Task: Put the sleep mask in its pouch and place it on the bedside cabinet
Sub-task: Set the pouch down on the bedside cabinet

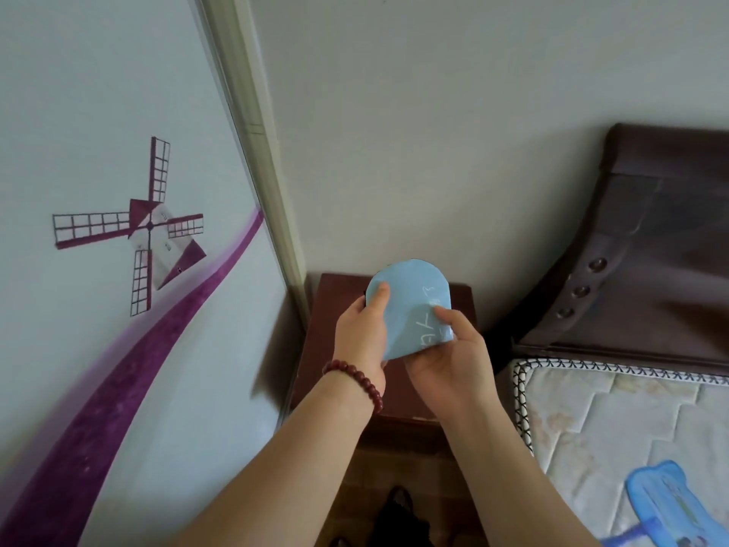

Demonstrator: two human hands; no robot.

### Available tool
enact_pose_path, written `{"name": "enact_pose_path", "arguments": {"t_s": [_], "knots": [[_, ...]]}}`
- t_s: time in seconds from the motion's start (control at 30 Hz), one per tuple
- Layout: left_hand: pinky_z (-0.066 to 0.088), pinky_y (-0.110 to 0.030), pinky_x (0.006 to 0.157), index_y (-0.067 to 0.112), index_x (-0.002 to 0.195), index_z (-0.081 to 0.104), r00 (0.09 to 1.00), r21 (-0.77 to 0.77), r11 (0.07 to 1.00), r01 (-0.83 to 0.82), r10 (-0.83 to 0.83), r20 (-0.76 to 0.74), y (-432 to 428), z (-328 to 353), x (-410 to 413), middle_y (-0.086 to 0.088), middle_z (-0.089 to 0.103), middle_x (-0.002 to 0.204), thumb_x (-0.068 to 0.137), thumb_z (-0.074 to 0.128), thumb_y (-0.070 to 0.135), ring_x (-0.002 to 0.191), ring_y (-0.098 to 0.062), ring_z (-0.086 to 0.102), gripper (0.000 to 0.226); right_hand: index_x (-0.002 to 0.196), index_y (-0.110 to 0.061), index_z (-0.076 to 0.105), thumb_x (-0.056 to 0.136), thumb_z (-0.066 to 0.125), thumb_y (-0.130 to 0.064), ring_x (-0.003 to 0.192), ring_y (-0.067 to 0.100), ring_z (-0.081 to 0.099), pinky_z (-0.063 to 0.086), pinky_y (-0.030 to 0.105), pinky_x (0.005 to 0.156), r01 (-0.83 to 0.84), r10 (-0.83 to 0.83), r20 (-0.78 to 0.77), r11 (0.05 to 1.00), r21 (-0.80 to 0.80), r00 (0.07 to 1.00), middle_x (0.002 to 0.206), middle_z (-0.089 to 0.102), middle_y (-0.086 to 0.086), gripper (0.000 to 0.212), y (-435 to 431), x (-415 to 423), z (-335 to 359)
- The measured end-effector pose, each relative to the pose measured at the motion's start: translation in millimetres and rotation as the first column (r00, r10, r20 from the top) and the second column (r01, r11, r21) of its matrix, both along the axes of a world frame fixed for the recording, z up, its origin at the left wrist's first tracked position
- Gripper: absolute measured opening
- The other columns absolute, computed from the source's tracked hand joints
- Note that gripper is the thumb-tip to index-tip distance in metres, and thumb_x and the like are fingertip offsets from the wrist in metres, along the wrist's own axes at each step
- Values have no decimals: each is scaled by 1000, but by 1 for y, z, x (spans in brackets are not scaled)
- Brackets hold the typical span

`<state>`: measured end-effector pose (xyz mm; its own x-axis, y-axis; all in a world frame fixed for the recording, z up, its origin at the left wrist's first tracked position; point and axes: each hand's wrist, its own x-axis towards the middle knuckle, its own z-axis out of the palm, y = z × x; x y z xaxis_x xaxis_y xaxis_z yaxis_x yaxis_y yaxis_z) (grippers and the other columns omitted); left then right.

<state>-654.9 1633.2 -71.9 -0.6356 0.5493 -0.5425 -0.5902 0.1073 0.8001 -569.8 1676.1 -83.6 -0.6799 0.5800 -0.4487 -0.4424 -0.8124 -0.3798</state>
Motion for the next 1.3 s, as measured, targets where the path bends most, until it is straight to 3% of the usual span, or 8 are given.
{"name": "enact_pose_path", "arguments": {"t_s": [0.2, 0.43, 0.53, 0.67, 0.77, 1.0, 1.17, 1.3], "knots": [[49, -50, 96, 23, 90, 61, 984, 11, 985, -172, 171, 46, 56, -3, -41, -11, 66, 114, 90, 52, 34, 104, -30, 63, 14, 112, -2, 60, 82, 59, -7, 83, 23, 74, 61, 31, 72, -78, 78, 33, 997, -12, 996, 92, 76, 13, 31, 52, -43, -3], [50, -49, 94, 16, 112, 58, 969, 2, 969, -246, 246, 26, 117, 0, -76, -12, 65, 115, 92, 50, 28, 104, -31, 63, 26, 117, 1, 57, 91, 56, -12, 87, 26, 74, 61, 34, 68, -136, 138, 72, 990, -43, 988, 99, 75, 17, 29, 116, -91, -7], [49, -48, 96, 12, 108, 59, 965, -18, 967, -254, 255, 54, 133, -3, -89, -14, 65, 115, 90, 50, 21, 106, -31, 63, 22, 121, -1, 56, 93, 55, -19, 99, 30, 70, 56, 39, 83, -154, 159, 105, 986, -58, 982, 113, 70, 19, 33, 136, -105, -11], [48, -35, 83, 21, 84, 59, 958, -55, 966, -252, 257, 130, 144, -5, -100, -6, 65, 105, 85, 54, 20, 106, -26, 61, 5, 121, -2, 56, 91, 59, -21, 101, 29, 68, 58, 35, 73, -110, 123, 171, 991, -80, 978, 117, 68, 18, 35, 157, -119, -14], [43, -30, 74, 25, 83, 58, 965, -112, 970, -217, 230, 124, 154, -6, -112, -3, 63, 110, 83, 55, 23, 107, -21, 59, 3, 122, -3, 56, 91, 57, -17, 103, 28, 67, 56, 34, 78, -93, 104, 200, 994, -65, 974, 118, 68, 17, 34, 170, -127, -17], [44, -23, 64, 23, 117, 58, 985, -46, 988, -148, 152, 85, 173, -10, -135, 1, 64, 106, 85, 52, 14, 92, -13, 61, 34, 112, 3, 58, 90, 48, -10, 71, 23, 73, 58, 27, 57, -11, 20, 149, 998, -64, 989, 81, 76, 14, 26, 191, -142, -24], [55, -25, 68, 22, 122, 58, 990, -16, 993, -113, 114, 79, 176, -29, -157, -4, 65, 116, 84, 48, 4, 102, -19, 65, 43, 115, 1, 58, 89, 58, -8, 89, 24, 71, 60, 28, 63, 62, -48, 232, 997, -53, 971, 110, 70, 16, 28, 201, -165, -44], [56, -31, 77, 18, 124, 57, 986, -39, 990, -138, 141, 90, 180, -49, -174, -7, 64, 119, 84, 46, 2, 106, -23, 63, 44, 107, -2, 63, 91, 58, -8, 90, 22, 72, 59, 29, 62, 65, -52, 278, 997, -38, 959, 110, 70, 14, 18, 204, -182, -65]]}}
